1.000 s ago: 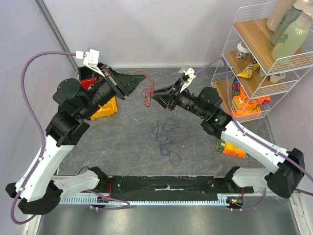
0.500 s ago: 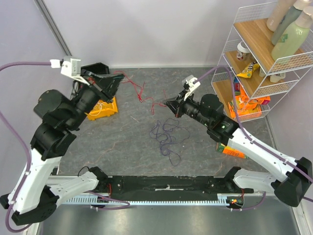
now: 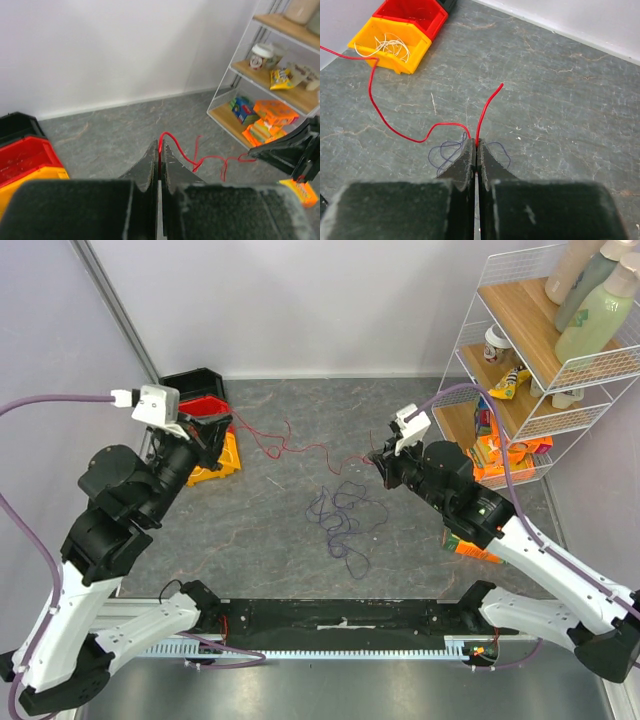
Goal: Untangle the cables
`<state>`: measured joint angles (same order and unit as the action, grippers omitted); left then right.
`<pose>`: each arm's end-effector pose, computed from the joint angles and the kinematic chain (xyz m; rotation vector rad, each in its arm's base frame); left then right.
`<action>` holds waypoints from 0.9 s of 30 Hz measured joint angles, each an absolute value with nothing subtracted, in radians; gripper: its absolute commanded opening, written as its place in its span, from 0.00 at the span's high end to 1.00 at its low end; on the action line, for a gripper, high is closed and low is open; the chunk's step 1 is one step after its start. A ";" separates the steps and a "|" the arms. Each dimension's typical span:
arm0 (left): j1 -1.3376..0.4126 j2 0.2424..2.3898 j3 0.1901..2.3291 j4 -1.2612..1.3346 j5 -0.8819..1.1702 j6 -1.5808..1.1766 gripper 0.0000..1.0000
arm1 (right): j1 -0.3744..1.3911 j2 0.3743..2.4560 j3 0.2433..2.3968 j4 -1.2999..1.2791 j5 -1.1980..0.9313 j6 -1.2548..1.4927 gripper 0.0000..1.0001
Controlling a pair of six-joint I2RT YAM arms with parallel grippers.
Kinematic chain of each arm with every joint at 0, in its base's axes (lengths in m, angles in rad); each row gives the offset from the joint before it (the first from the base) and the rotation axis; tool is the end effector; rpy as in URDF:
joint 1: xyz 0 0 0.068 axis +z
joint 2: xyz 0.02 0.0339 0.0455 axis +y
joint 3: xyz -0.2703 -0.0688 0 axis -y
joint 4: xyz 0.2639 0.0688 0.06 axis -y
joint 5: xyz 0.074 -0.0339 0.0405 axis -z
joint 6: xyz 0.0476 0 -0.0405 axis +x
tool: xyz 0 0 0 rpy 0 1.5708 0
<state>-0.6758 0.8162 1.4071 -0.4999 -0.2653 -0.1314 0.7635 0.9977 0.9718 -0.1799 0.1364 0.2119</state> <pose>0.1170 -0.0778 0.5182 0.1900 1.4876 -0.4563 0.1904 0.1733 0.3690 -0.3960 1.7681 0.5799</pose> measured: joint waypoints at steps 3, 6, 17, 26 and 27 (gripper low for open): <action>-0.675 0.794 1.347 -0.500 -0.238 -0.133 0.98 | 0.764 0.985 0.972 -0.202 0.117 0.217 1.00; -0.675 0.791 1.280 -0.483 -0.126 -0.157 0.98 | 0.764 0.988 0.972 -0.197 0.020 0.242 1.00; -0.676 0.938 0.912 -0.211 0.397 -0.362 0.98 | 0.764 1.043 0.889 0.043 -0.317 0.593 1.00; -0.675 0.958 0.909 -0.105 0.466 -0.409 0.94 | 0.760 1.070 0.883 0.192 -0.395 0.794 1.00; -0.675 0.957 0.906 -0.098 0.471 -0.412 0.93 | 0.759 1.076 0.882 0.209 -0.400 0.807 1.00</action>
<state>-0.6754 0.9569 0.9062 -0.0978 0.4706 -0.4118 0.7589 1.0760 0.8818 0.2089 -0.4000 0.8074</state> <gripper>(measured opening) 0.035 0.010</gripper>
